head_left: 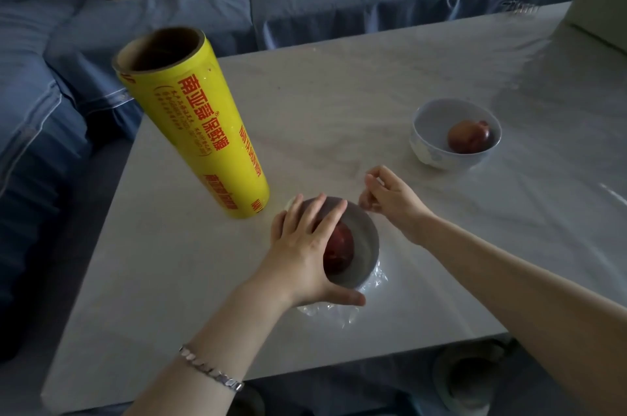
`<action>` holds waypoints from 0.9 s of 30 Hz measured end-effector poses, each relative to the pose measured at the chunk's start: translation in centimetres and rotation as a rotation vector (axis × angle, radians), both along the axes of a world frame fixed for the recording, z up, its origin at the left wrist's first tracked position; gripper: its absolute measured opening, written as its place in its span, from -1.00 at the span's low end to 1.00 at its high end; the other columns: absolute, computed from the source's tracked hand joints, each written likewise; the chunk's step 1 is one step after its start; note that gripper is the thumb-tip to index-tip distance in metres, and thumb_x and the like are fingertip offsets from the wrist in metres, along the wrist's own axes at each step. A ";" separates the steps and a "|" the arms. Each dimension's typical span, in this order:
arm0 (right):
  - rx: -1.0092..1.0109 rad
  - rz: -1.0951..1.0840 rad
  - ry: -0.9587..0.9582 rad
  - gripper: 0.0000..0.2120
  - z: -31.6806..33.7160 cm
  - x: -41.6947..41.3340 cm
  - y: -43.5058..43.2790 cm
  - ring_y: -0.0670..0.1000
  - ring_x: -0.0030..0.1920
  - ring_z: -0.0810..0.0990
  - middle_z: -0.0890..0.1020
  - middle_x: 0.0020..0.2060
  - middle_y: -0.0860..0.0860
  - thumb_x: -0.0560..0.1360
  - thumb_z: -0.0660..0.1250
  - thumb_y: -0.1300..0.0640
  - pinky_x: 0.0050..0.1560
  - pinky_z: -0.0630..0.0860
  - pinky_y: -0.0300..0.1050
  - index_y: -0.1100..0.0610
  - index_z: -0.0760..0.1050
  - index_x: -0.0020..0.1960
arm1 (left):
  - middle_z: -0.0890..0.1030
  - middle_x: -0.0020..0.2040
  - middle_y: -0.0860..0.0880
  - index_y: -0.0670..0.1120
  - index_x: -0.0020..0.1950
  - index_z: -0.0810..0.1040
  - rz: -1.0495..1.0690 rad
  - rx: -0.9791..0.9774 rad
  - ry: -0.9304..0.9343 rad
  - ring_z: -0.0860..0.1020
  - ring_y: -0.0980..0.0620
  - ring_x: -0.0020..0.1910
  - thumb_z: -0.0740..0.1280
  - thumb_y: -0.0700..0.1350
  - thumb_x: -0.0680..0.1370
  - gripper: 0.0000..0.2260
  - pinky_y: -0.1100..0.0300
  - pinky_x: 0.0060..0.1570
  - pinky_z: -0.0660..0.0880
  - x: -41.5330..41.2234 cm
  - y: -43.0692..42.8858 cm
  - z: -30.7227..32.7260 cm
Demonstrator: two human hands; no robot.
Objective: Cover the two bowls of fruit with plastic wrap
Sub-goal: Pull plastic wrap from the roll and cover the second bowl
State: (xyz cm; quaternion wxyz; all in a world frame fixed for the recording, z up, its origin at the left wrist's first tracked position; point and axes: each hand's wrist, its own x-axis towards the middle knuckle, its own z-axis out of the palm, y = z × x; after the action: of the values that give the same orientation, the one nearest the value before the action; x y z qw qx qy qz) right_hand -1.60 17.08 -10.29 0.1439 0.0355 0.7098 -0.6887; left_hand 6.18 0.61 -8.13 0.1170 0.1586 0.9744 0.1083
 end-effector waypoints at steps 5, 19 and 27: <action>0.515 0.069 0.260 -0.87 1.8 0.5 -1.4 0.04 -0.41 0.36 0.39 -0.45 -0.01 0.60 0.08 0.12 -0.40 0.28 -0.11 0.12 0.27 -0.11 | -0.17 0.53 0.05 0.20 0.49 -0.20 0.006 -0.022 0.020 -0.21 -0.08 0.49 0.41 0.40 0.18 0.09 -0.03 0.43 -0.15 -0.2 0.1 0.1; 0.759 0.092 0.214 -0.84 0.4 -1.0 0.5 0.19 -0.25 0.45 0.47 -0.29 0.14 0.60 0.07 0.09 -0.18 0.40 -0.04 0.18 0.33 0.00 | -0.25 0.53 0.06 0.26 0.43 -0.33 0.000 -0.025 0.007 -0.24 -0.09 0.48 0.37 0.42 0.18 0.09 -0.06 0.42 -0.13 -0.3 -0.1 -0.3; 0.469 -0.176 -0.077 -0.71 -0.5 -1.2 1.7 0.09 -0.40 0.52 0.52 -0.46 0.05 0.54 0.21 0.05 -0.05 0.60 0.03 0.22 0.52 -0.23 | -0.23 0.53 0.05 0.25 0.47 -0.23 0.195 0.016 0.003 -0.22 -0.11 0.49 0.35 0.45 0.18 0.06 -0.09 0.42 -0.13 0.2 0.8 -0.4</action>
State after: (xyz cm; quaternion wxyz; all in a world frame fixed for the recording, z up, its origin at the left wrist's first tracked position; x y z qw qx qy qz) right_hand -2.77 18.76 -10.84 0.0981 0.1561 0.8384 -0.5130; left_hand 6.35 1.46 -8.55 0.1032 0.0643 0.9844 0.1270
